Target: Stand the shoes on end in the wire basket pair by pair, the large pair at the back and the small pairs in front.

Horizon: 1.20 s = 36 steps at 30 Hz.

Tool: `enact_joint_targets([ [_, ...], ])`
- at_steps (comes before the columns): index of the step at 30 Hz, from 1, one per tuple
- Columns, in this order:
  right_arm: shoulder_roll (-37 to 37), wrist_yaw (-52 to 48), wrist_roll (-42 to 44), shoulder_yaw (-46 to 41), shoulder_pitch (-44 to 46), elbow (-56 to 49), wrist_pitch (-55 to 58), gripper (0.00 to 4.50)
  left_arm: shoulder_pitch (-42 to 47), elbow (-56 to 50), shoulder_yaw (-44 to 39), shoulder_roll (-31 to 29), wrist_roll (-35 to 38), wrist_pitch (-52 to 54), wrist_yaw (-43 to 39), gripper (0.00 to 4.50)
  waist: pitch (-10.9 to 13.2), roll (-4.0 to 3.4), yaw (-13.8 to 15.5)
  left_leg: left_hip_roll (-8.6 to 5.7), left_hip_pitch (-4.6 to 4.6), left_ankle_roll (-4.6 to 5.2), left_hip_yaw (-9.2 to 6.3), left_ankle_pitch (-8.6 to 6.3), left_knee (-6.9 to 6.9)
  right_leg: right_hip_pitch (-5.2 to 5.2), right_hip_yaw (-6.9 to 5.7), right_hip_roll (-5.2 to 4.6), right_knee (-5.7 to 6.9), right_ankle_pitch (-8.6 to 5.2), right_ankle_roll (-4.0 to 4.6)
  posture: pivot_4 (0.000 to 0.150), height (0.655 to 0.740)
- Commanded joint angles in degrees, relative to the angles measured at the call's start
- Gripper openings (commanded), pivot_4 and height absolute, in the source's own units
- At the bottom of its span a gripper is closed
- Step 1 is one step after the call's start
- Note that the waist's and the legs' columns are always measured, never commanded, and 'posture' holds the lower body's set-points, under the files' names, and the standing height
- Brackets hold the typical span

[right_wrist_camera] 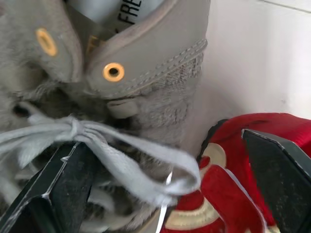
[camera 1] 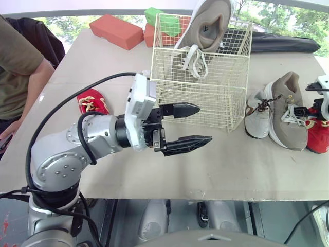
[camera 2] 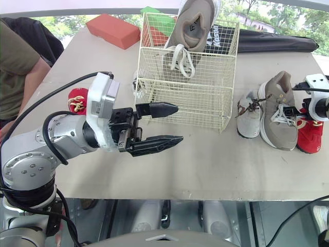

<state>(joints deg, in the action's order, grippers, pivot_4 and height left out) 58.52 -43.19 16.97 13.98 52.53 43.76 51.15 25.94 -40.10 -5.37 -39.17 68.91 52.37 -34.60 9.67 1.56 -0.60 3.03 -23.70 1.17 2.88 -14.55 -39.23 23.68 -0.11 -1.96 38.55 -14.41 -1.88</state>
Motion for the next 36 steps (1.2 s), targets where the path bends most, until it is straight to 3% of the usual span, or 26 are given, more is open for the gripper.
enact_joint_targets([
  [1, -2.04, -5.88, -5.22, 1.68, 1.57, 7.62, -2.77, 3.98, 0.19, -1.17, 0.46, -0.69, -0.87, -2.05, -1.76, 4.5, -0.03, 0.04, 0.0, 0.0, 0.0, 0.0, -0.01, 0.0, 0.0, -0.01, -0.03, 0.0, 0.0, 0.0, 0.0, 0.15, 0.74],
  [2, -2.53, -7.6, -6.09, 1.8, 2.31, 9.04, -3.24, 3.68, 0.23, -1.04, 0.67, -0.81, -1.18, -2.3, -2.31, 4.5, -0.03, 0.05, 0.0, 0.0, 0.02, 0.0, -0.01, 0.0, -0.01, -0.03, -0.04, 0.0, 0.0, 0.0, 0.0, 0.15, 0.74],
  [3, -3.05, -8.94, -6.69, 1.52, 3.3, 10.54, -3.36, 3.07, 0.36, -0.96, 1.01, -0.87, -1.49, -2.55, -3.01, 4.5, -0.03, 0.05, -0.02, 0.0, 0.03, 0.0, -0.01, 0.0, -0.01, -0.05, -0.05, 0.0, -0.01, 0.0, 0.0, 0.15, 0.74],
  [10, -3.52, -12.55, -9.87, -2.16, 4.53, 11.94, -5.52, 0.04, 0.92, 0.53, 2.32, -0.83, -4.6, -4.49, -6.47, 4.5, -0.03, 0.04, -0.01, 0.0, 0.03, 0.0, -0.03, 0.0, 0.02, -0.05, -0.08, 0.0, 0.0, 0.0, 0.01, 0.15, 0.74],
  [14, -1.96, -10.42, -5.93, -10.86, 1.31, 3.53, -2.51, 0.04, 0.72, 1.58, 2.25, -0.39, -5.09, -5.07, -7.24, 4.5, -0.01, 0.02, -0.01, 0.01, 0.02, 0.0, -0.01, 0.0, 0.04, -0.03, -0.06, -0.01, 0.0, 0.0, 0.0, 0.15, 0.74],
  [17, -0.67, -5.4, 0.46, -24.9, -4.72, -11.09, 4.55, 0.04, 1.05, 2.46, 2.02, 0.42, -4.42, -5.2, -6.46, 4.5, 0.17, -0.28, 0.1, 0.01, -0.03, 0.0, 0.0, 0.0, 0.05, 0.03, -0.05, -0.03, 0.01, 0.0, 0.0, 0.15, 0.74],
  [20, -1.43, -1.81, 3.4, -32.71, -9.57, -21.72, 9.39, 0.04, 1.27, 3.03, 1.9, 0.86, -3.98, -5.2, -6.07, 4.5, 0.26, -0.47, 0.2, -0.01, -0.07, -0.01, 0.02, 0.0, 0.08, 0.08, -0.04, -0.04, 0.02, 0.01, -0.02, 0.15, 0.74],
  [23, -4.88, 3.6, 9.15, -48.39, -13.43, -40.98, 16.23, 0.04, 1.82, 4.1, 1.23, 2.04, -3.0, -5.25, -4.37, 4.5, 0.26, -0.48, 0.28, 0.0, -0.06, -0.01, -0.02, 0.0, 0.14, 0.1, -0.06, -0.02, 0.02, 0.0, -0.02, 0.15, 0.74],
  [25, -7.97, 7.51, 11.91, -54.05, -12.1, -49.56, 18.55, 0.04, 2.16, 4.94, 0.75, 2.7, -2.54, -5.34, -3.64, 4.5, 0.26, -0.52, 0.07, 0.01, -0.04, -0.01, -0.04, 0.0, 0.18, 0.11, -0.05, 0.0, 0.05, 0.0, -0.03, 0.15, 0.74],
  [31, -17.85, 19.5, 15.1, -54.2, 0.39, -56.81, 13.44, 0.04, 2.53, 5.44, -0.02, 4.25, -2.61, -5.66, -0.34, 4.5, 0.26, -0.53, -0.44, 0.0, 0.06, -0.01, -0.03, 0.0, 0.17, 0.09, 0.01, 0.05, 0.09, 0.0, -0.03, 0.15, 0.74],
  [36, -27.1, 28.59, 7.75, -41.54, 8.01, -56.31, -0.82, 0.04, 3.22, 5.15, -1.27, 5.21, -2.46, -5.87, 3.78, 4.5, 0.27, -0.53, -0.4, -0.01, -0.04, -0.01, 0.0, 0.0, 0.17, 0.22, 0.08, 0.05, 0.14, 0.0, -0.02, 0.15, 0.74],
])
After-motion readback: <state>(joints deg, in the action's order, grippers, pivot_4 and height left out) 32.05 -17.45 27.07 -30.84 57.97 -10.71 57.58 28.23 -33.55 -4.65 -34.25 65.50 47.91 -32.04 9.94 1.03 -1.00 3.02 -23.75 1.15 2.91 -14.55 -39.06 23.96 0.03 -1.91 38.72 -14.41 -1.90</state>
